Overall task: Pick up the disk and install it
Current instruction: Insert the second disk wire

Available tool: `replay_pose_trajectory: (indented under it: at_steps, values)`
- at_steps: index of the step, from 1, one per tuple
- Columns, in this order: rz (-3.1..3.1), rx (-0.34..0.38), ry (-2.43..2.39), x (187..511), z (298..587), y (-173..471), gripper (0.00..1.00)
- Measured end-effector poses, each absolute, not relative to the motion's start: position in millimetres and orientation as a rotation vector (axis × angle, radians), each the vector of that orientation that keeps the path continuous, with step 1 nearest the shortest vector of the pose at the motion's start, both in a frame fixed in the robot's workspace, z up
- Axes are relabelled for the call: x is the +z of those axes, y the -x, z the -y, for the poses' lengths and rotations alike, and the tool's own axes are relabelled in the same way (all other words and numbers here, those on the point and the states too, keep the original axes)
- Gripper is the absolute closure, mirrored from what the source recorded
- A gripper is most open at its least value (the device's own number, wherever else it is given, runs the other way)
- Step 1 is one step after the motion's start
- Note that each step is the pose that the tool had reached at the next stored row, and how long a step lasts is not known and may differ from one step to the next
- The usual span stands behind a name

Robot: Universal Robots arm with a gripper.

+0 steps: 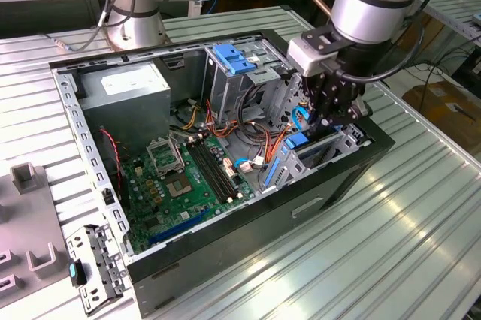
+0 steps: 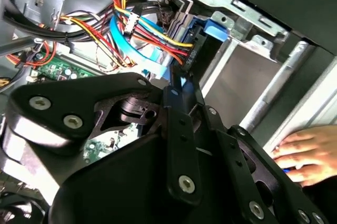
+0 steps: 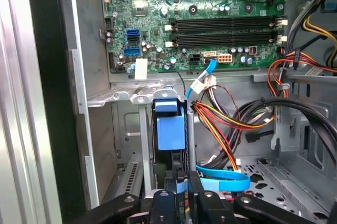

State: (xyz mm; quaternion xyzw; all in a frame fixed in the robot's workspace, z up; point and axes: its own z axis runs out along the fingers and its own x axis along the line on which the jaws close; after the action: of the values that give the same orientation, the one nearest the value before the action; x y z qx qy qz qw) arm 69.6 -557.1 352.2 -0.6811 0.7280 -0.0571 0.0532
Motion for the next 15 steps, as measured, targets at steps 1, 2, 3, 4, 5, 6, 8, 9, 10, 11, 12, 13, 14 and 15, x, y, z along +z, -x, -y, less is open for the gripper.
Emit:
replay_pose_trajectory:
  at_steps: [1, 2, 3, 4, 5, 6, 8, 9, 10, 11, 12, 13, 14, 15]
  values:
    - [-2.213, -0.174, 2.070, 355.2, 557.1, -69.6, 0.76]
    - [-2.213, -0.174, 2.070, 357.6, 557.1, -69.6, 0.76]
    - [-2.213, -0.174, 2.070, 358.8, 557.2, -69.6, 0.76]
    - [-2.214, -0.171, 2.071, 359.1, 557.2, -69.5, 0.76]
    - [-2.219, -0.162, 2.076, 359.0, 557.1, -69.6, 0.76]
    - [-2.228, -0.147, 2.084, 359.1, 557.1, -69.7, 0.76]
    - [-2.246, -0.114, 2.102, 359.2, 557.1, -69.9, 0.76]
    - [-2.250, -0.107, 2.105, 359.2, 557.1, -69.9, 0.76]
    - [-2.250, -0.107, 2.105, 359.2, 557.1, -69.9, 0.76]
    - [-2.250, -0.107, 2.105, 359.2, 557.1, -69.8, 0.76]
    - [-2.250, -0.107, 2.105, 359.2, 557.2, -69.9, 0.76]
    - [-2.250, -0.107, 2.105, 359.2, 557.1, -69.9, 0.76]
    - [-2.250, -0.107, 2.105, 359.2, 557.2, -69.9, 0.76]
    - [-2.250, -0.107, 2.105, 359.2, 557.2, -69.9, 0.76]
